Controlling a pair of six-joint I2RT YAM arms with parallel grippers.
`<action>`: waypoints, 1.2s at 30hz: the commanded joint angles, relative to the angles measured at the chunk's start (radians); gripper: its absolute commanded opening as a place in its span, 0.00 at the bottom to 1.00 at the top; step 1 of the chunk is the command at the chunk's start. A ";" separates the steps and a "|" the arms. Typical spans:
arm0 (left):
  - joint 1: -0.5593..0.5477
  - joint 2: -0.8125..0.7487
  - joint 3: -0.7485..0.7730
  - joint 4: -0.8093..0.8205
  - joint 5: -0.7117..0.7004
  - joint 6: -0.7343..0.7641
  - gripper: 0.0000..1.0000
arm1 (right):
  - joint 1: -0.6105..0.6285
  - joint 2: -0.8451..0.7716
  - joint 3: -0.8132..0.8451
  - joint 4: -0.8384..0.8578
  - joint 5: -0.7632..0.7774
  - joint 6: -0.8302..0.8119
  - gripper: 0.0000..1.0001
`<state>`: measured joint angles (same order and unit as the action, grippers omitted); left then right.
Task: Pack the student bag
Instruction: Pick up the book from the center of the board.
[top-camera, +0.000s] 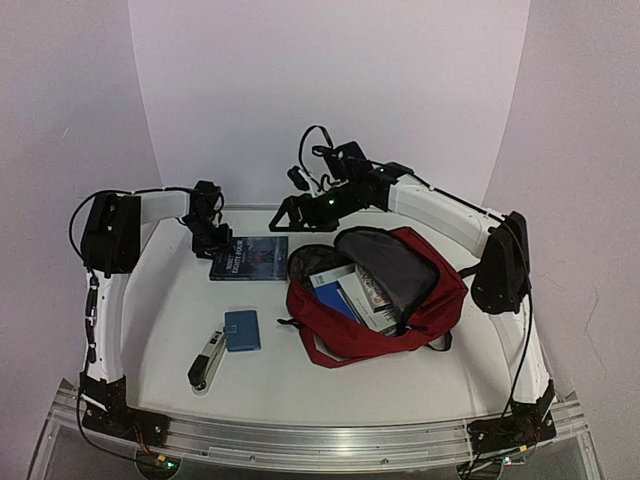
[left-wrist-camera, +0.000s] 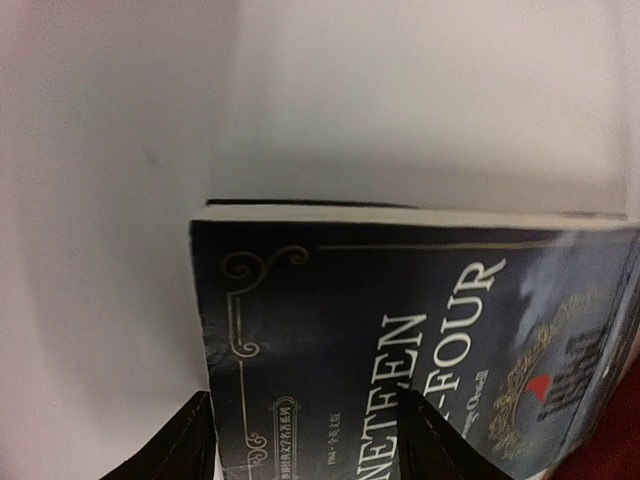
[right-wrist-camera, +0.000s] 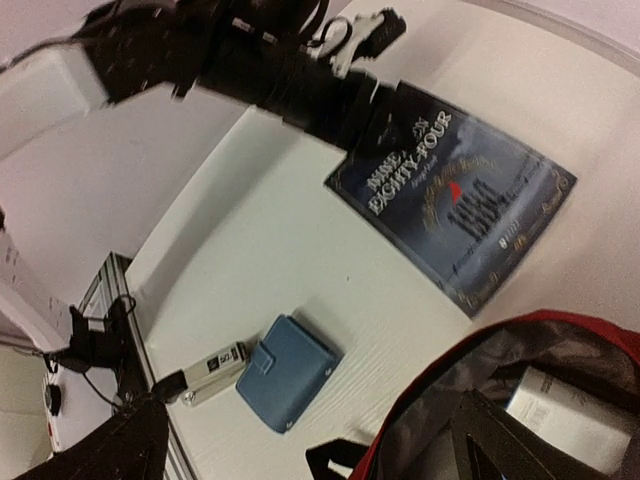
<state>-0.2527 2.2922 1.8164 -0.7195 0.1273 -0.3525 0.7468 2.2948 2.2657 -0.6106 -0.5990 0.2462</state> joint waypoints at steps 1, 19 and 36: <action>-0.059 -0.095 -0.173 0.013 0.030 -0.086 0.57 | 0.015 0.073 0.084 0.135 0.109 0.126 0.98; -0.058 -0.317 -0.531 0.402 0.165 -0.402 0.73 | 0.042 0.393 0.272 0.234 0.494 -0.016 0.98; -0.037 -0.288 -0.566 0.544 0.227 -0.527 0.81 | -0.028 0.463 0.222 0.238 0.177 0.074 0.98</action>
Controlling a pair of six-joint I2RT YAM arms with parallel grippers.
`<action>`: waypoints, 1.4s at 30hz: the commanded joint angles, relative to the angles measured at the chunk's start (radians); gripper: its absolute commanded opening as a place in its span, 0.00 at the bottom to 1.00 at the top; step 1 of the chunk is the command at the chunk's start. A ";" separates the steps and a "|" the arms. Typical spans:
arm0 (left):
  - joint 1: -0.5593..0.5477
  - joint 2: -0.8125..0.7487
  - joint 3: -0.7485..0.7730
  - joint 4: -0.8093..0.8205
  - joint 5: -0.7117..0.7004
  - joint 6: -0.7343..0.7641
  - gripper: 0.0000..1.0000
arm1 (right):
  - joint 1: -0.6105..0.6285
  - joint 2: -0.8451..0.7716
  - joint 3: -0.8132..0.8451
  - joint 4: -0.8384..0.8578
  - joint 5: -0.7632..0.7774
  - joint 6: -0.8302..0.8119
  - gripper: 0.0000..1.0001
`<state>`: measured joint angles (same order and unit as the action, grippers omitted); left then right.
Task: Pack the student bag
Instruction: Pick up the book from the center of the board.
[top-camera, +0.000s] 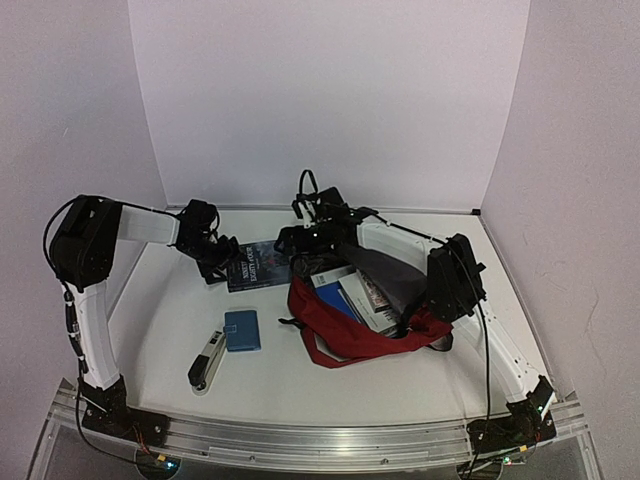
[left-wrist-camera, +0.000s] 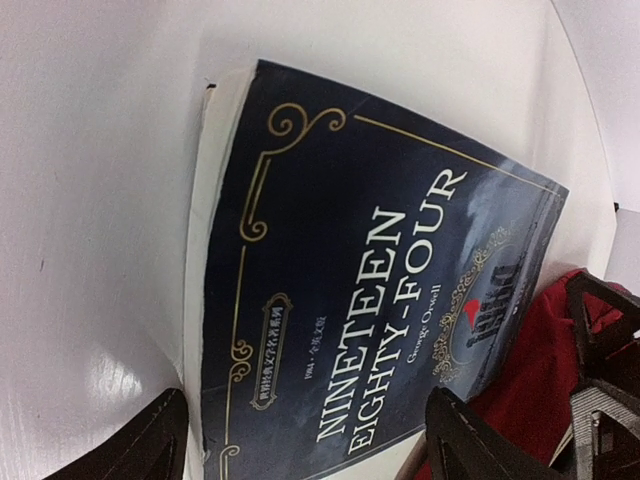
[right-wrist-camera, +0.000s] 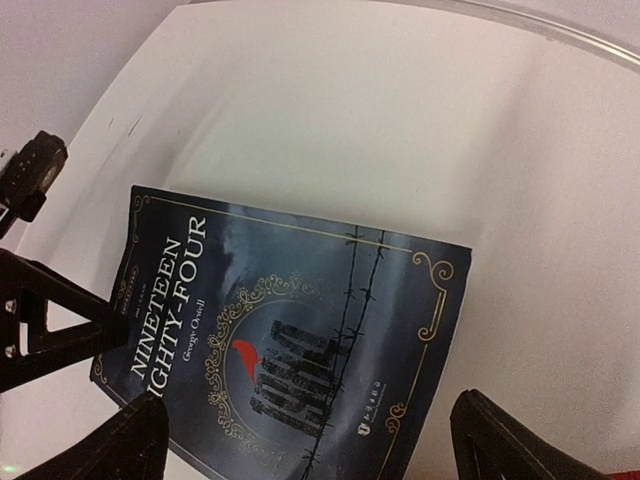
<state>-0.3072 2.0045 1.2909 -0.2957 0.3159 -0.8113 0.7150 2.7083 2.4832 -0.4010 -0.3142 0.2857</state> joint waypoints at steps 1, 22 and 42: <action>0.021 -0.003 -0.055 0.155 0.049 -0.080 0.80 | 0.003 0.056 0.005 0.031 -0.119 0.040 0.97; -0.025 -0.128 -0.122 0.586 0.335 -0.042 0.33 | -0.003 0.084 -0.018 0.060 -0.282 0.133 0.79; 0.023 0.009 -0.001 0.231 0.081 -0.058 0.73 | -0.097 -0.018 0.013 0.081 0.046 0.111 0.94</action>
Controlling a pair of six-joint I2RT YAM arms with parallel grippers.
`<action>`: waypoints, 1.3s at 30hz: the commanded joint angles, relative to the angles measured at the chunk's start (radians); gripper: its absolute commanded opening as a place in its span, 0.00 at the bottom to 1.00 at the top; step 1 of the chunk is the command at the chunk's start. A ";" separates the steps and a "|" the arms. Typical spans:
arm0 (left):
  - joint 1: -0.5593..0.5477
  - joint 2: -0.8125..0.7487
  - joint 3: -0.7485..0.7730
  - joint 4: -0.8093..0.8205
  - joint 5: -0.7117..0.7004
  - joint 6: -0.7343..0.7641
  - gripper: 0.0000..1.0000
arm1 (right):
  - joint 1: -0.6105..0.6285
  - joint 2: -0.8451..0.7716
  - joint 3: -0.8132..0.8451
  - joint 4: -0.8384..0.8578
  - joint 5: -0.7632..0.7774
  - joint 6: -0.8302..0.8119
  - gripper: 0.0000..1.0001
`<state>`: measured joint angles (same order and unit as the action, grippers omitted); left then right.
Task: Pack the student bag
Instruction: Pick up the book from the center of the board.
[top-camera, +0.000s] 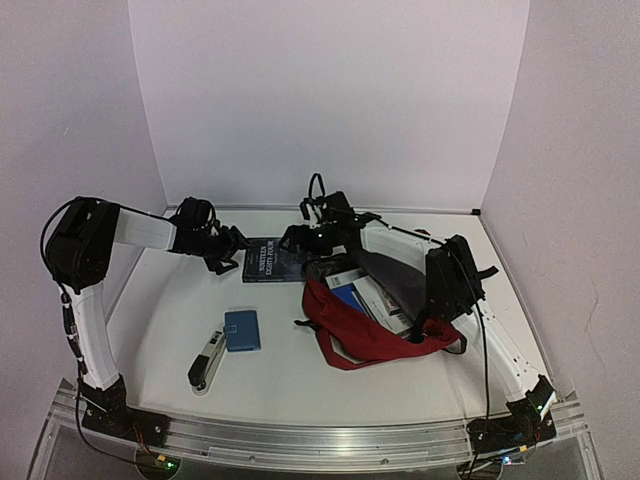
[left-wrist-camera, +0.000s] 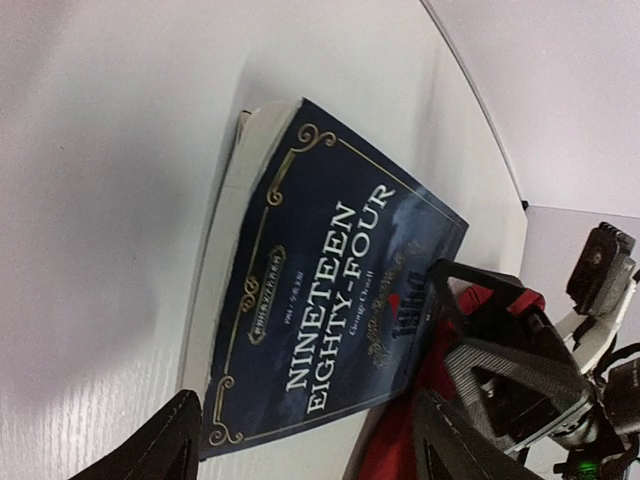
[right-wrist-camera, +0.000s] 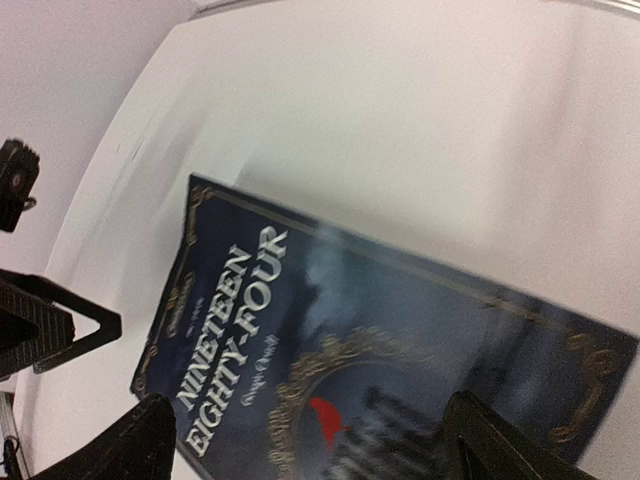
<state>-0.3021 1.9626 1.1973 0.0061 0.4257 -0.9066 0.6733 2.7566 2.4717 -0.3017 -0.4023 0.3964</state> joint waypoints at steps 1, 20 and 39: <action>0.023 0.070 0.115 -0.085 -0.023 0.044 0.74 | -0.058 -0.064 0.018 -0.017 0.144 -0.004 0.94; 0.024 0.210 0.216 0.067 0.323 0.091 0.61 | -0.054 0.013 -0.048 0.026 -0.182 0.057 0.72; -0.006 0.070 0.079 0.374 0.387 0.005 0.33 | -0.032 -0.014 -0.054 0.100 -0.279 0.132 0.41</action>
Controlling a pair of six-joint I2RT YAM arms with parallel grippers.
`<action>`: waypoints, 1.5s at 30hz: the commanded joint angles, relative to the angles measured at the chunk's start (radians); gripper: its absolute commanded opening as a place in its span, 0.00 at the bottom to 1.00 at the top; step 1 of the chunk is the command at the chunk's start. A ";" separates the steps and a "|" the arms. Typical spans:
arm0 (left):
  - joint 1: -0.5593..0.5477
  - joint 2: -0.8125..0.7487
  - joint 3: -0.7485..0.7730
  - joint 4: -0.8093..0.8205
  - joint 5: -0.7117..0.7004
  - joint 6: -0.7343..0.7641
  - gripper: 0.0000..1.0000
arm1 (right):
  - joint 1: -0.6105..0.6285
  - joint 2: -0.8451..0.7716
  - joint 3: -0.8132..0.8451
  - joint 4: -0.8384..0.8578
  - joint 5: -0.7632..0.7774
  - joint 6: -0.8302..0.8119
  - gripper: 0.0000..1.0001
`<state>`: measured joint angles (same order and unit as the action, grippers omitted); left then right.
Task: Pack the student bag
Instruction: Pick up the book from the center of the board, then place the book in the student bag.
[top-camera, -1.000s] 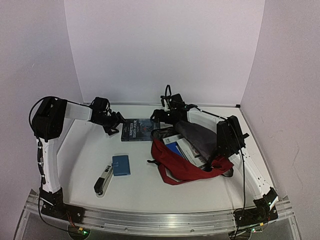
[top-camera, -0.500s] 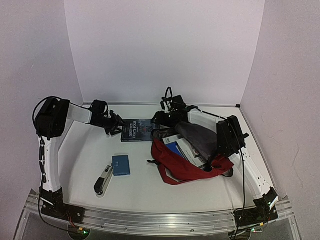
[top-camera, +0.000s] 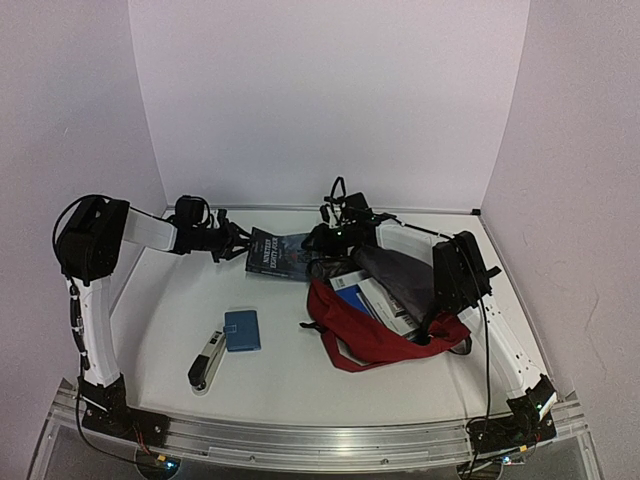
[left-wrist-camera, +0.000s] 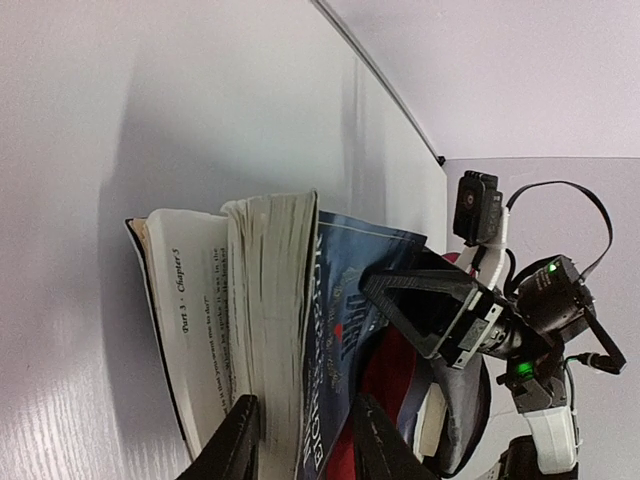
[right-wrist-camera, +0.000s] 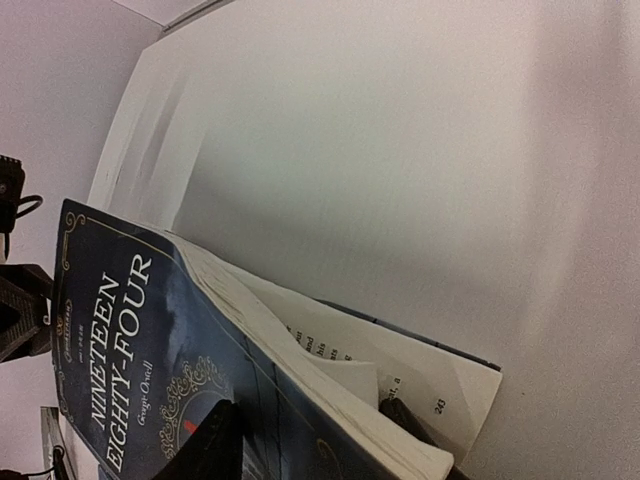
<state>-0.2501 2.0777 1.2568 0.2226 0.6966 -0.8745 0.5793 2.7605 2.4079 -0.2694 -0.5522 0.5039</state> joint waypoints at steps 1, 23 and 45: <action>-0.058 -0.042 0.014 0.157 0.113 -0.030 0.34 | 0.062 -0.020 0.013 0.072 -0.131 0.025 0.37; 0.036 -0.395 -0.057 -0.271 -0.226 0.116 0.90 | -0.003 -0.295 0.069 0.200 -0.150 0.239 0.00; -0.037 -0.601 -0.100 -0.117 0.157 -0.115 1.00 | -0.081 -0.626 -0.198 0.243 -0.327 0.359 0.00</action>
<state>-0.2526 1.4788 1.1473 -0.0247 0.7893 -0.8990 0.4835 2.2537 2.2306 -0.1712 -0.7940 0.8022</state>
